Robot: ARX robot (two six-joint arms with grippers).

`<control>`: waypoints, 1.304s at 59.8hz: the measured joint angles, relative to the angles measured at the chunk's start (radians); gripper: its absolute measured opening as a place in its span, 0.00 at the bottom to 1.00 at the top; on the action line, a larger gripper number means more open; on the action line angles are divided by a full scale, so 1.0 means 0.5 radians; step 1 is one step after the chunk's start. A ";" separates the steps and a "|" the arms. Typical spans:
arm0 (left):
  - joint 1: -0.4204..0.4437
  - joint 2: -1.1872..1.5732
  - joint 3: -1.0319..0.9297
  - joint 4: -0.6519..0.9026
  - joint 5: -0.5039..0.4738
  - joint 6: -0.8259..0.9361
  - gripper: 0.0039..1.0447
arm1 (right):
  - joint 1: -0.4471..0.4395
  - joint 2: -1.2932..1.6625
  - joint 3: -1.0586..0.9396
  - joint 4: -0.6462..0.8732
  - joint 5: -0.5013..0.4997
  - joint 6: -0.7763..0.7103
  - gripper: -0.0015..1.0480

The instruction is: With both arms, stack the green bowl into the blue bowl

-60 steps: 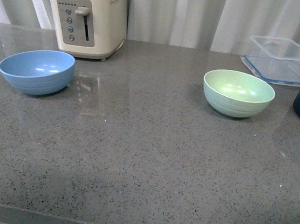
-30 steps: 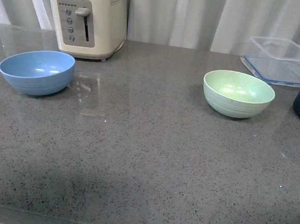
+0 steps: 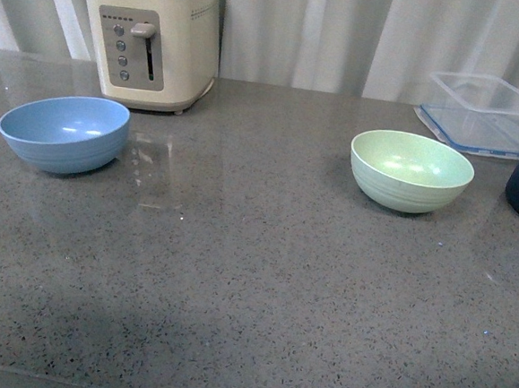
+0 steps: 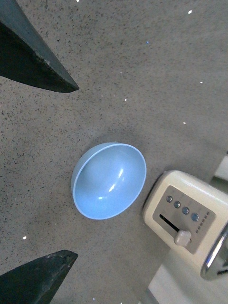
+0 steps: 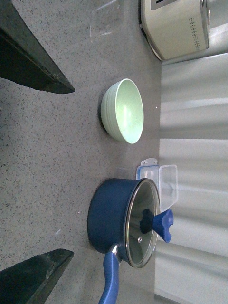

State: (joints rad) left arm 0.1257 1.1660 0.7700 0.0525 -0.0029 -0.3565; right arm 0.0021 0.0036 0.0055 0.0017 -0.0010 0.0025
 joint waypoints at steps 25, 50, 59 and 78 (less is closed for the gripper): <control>0.027 0.740 0.448 -0.046 -0.036 -0.167 0.94 | 0.000 0.000 0.000 0.000 -0.001 0.000 0.90; 0.014 1.273 0.808 -0.153 -0.105 -0.197 0.94 | 0.000 0.000 0.000 0.000 0.000 0.000 0.90; -0.020 1.341 0.861 -0.191 -0.114 -0.198 0.94 | 0.000 0.000 0.000 0.000 -0.001 0.000 0.90; -0.085 1.505 1.034 -0.306 -0.169 -0.203 0.94 | 0.000 0.000 0.000 0.000 -0.001 0.000 0.90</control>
State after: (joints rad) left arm 0.0830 1.9183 1.2869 -0.1005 -0.0875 -0.4580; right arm 0.0021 0.0036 0.0055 0.0017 -0.0013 0.0025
